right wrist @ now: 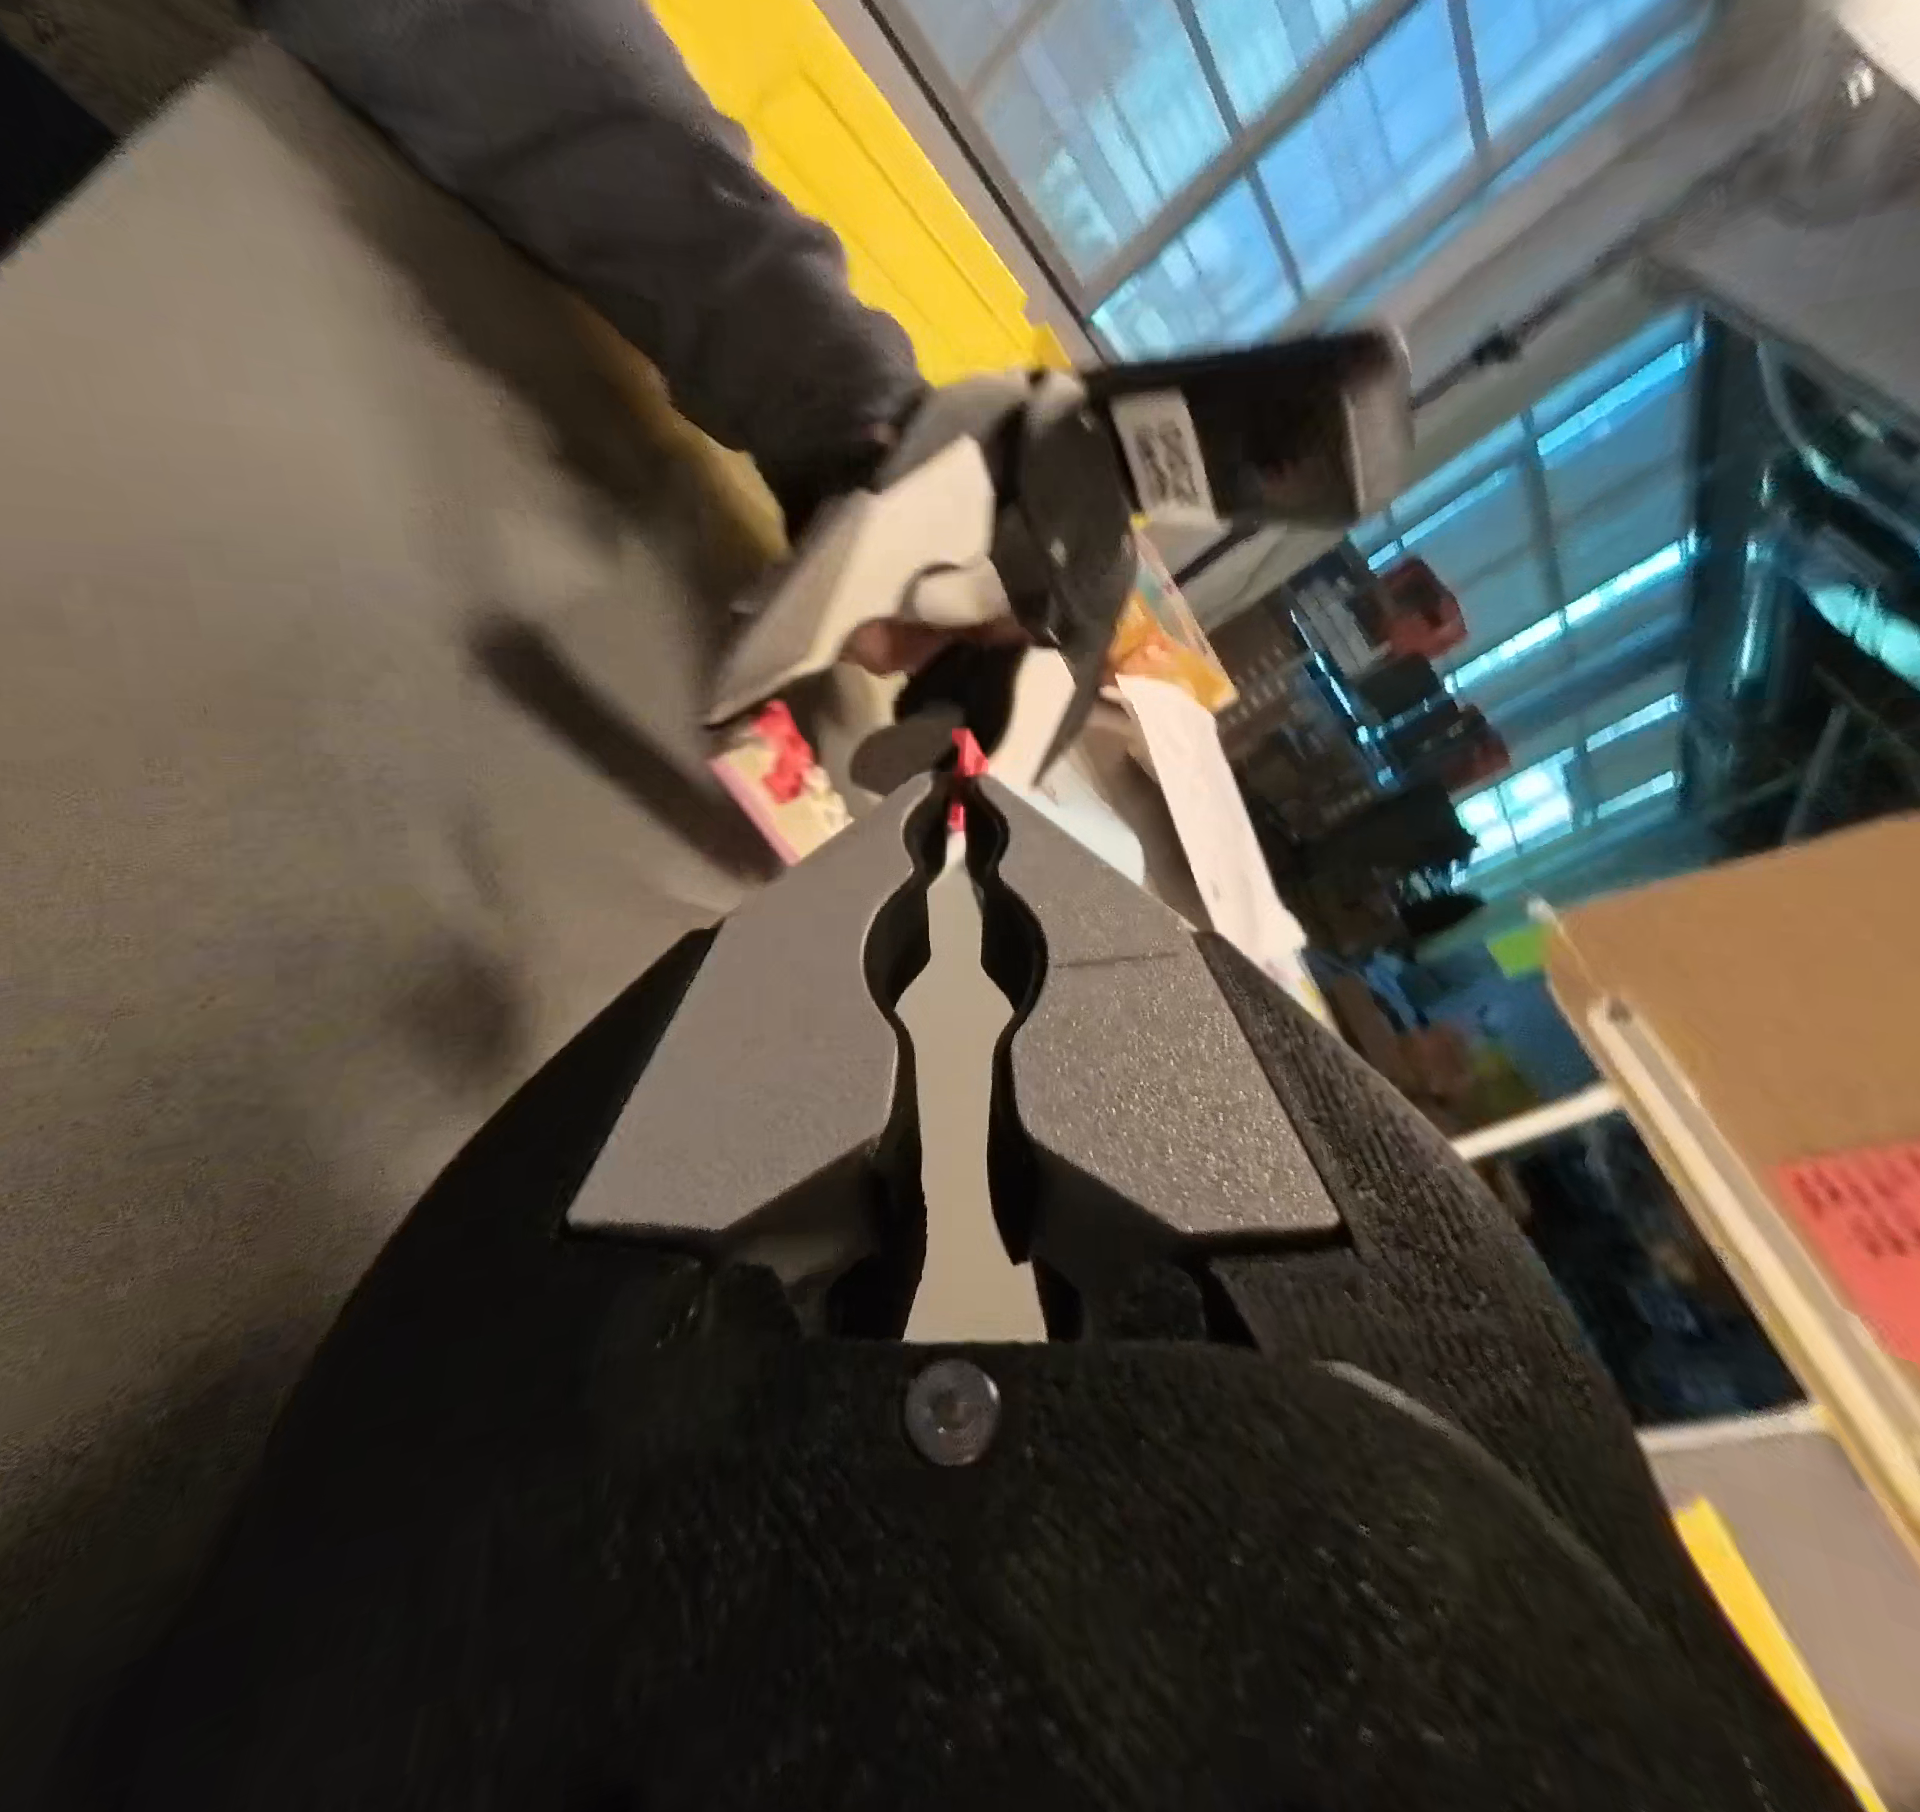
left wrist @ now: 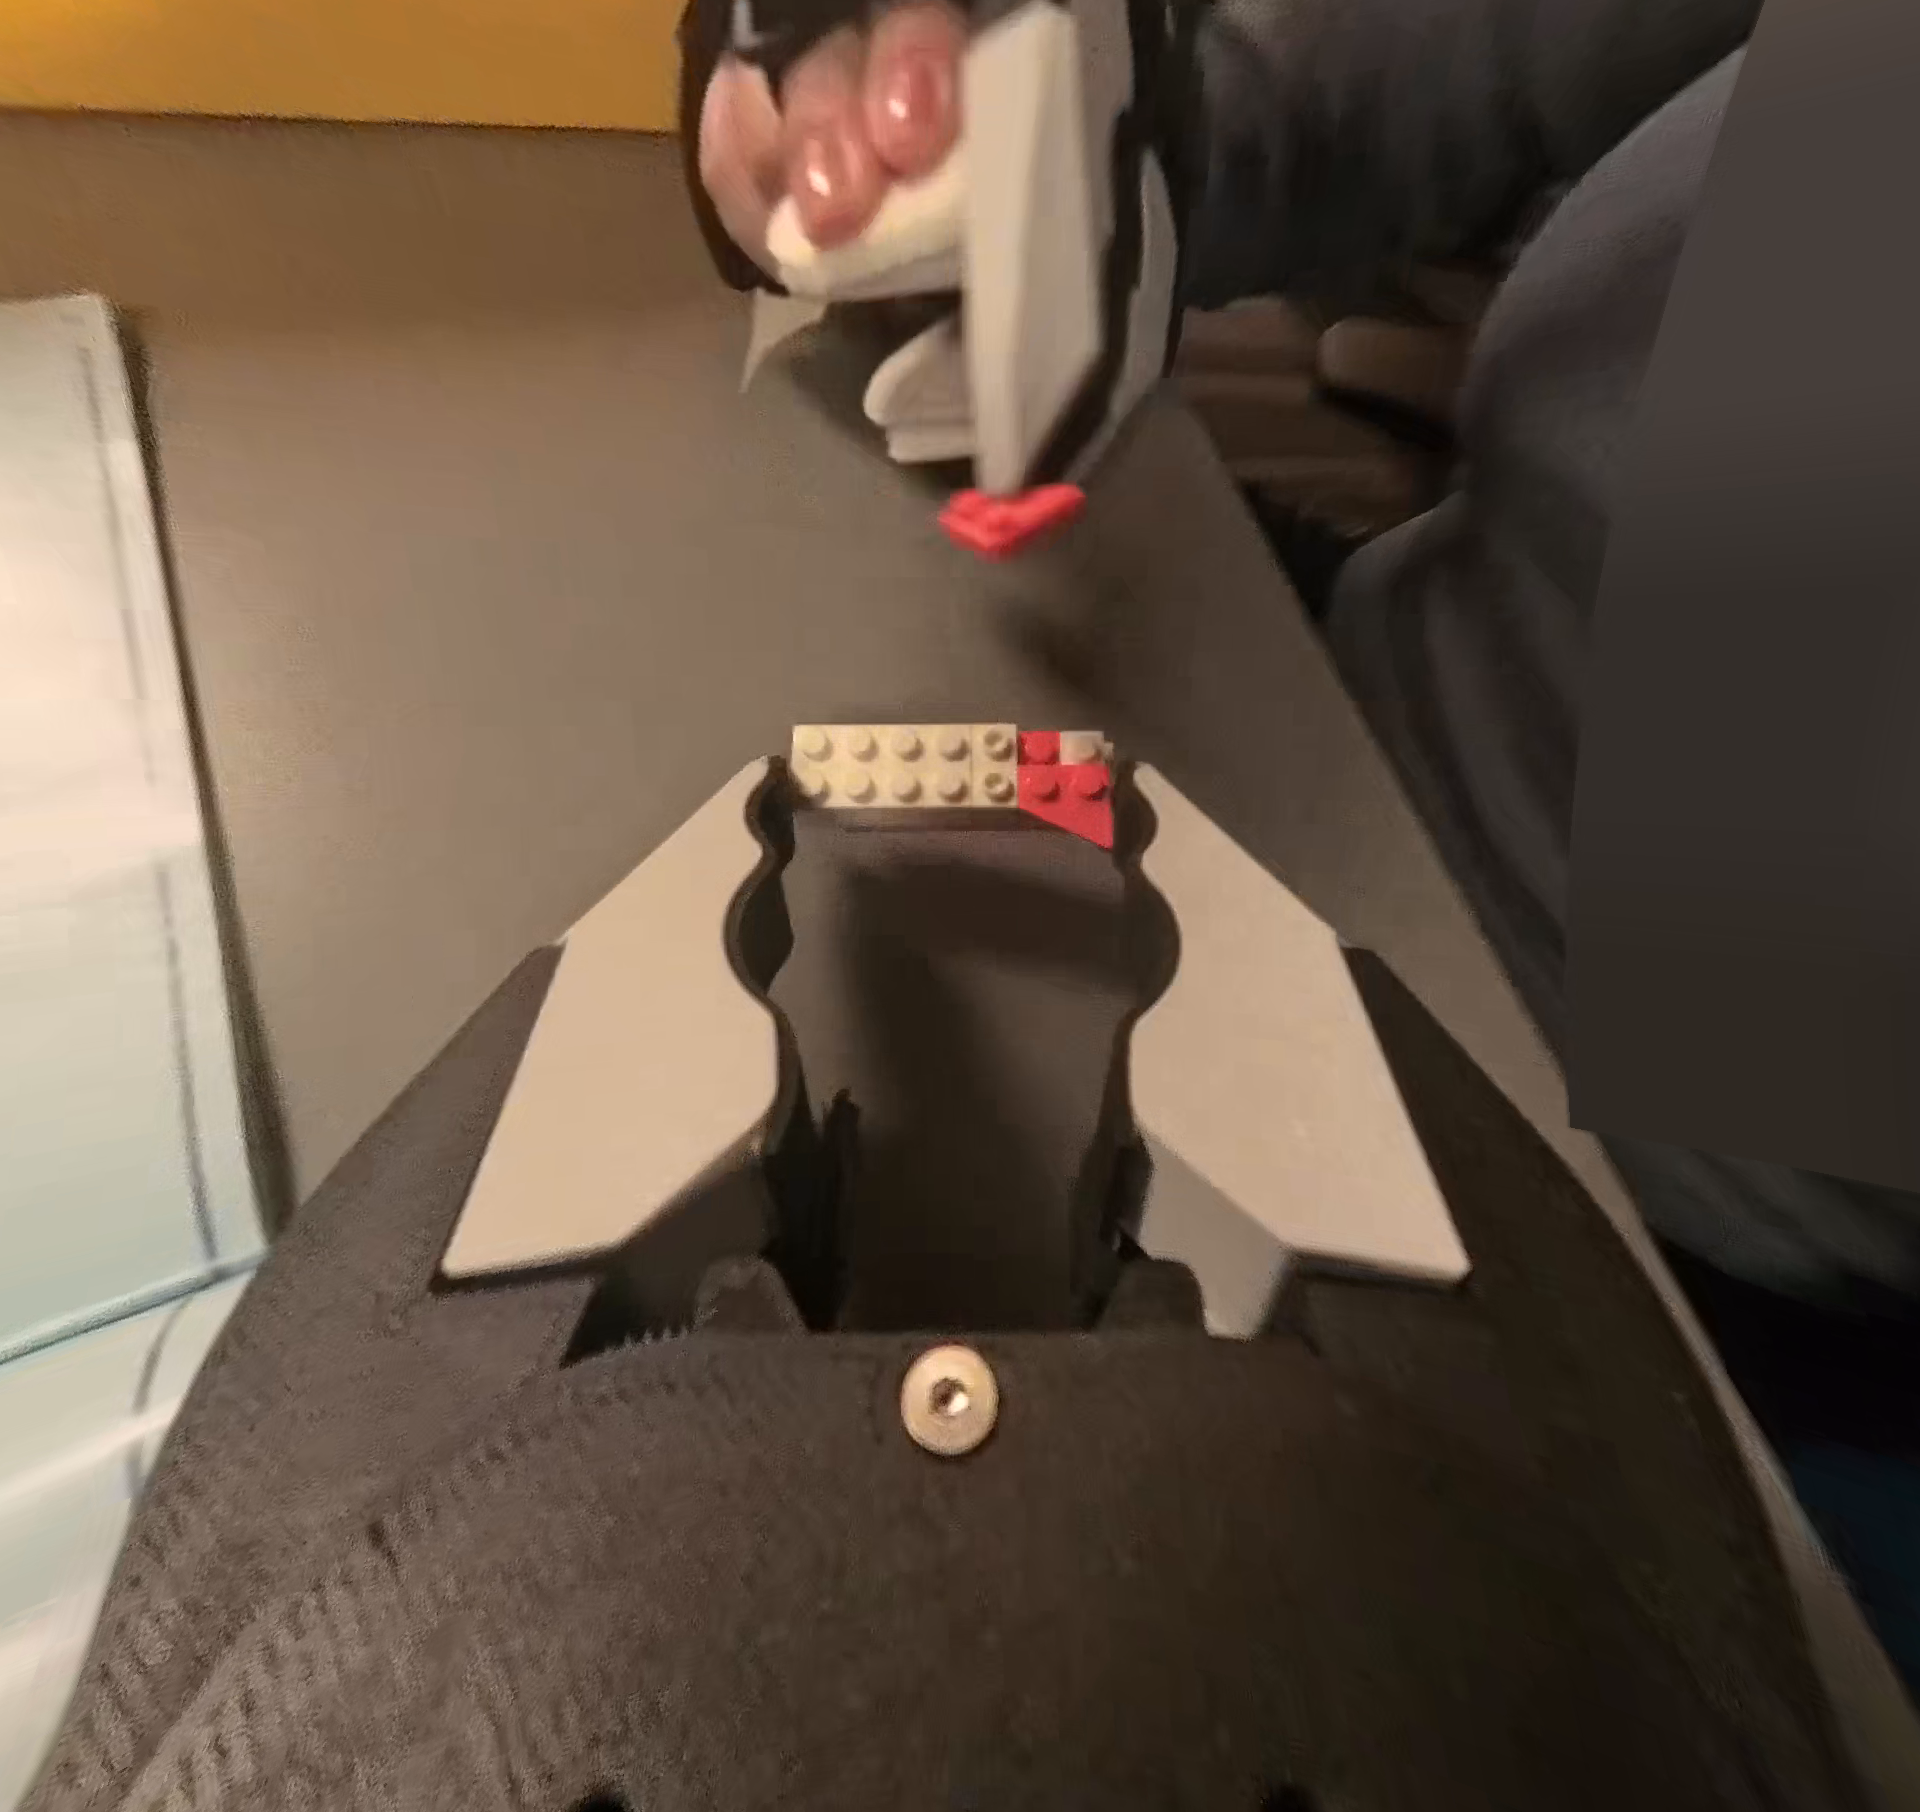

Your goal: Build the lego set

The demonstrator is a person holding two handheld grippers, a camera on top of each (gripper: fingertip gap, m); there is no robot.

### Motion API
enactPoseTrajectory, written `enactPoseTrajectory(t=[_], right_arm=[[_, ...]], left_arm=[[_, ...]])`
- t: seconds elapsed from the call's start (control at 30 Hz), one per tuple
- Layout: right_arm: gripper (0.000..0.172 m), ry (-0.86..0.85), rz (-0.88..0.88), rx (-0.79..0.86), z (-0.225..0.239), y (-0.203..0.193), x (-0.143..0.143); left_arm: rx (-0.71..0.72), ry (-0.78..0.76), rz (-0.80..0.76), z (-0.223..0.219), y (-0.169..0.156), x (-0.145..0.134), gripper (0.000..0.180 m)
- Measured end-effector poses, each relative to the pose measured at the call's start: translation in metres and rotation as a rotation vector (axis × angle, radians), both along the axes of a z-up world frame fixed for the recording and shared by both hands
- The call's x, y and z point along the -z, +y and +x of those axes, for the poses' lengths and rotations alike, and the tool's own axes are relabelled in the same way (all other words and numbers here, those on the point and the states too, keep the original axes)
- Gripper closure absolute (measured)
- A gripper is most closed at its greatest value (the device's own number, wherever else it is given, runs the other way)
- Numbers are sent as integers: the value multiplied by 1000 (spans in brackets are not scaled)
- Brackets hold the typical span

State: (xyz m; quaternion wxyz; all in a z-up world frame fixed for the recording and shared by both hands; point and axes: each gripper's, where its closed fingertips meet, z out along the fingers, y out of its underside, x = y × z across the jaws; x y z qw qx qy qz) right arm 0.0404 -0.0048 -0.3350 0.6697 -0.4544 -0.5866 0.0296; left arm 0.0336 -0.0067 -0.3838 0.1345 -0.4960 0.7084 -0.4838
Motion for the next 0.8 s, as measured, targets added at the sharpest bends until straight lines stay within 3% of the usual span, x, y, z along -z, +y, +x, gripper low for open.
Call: enactPoseTrajectory(t=[0.1, 0.23, 0.6, 0.8], right_arm=[[171, -109, 47, -99, -18, -21, 7], [171, -278, 116, -143, -24, -29, 19], [171, -444, 163, -291, -37, -36, 26], [171, -415, 106, -364, -45, -42, 20]], left_arm=[[49, -14, -93, -5, -5, -9, 119], [108, 20, -102, -10, -12, -6, 119], [218, 59, -128, -19, -25, -4, 119], [314, 59, -194, -26, -34, -10, 119]])
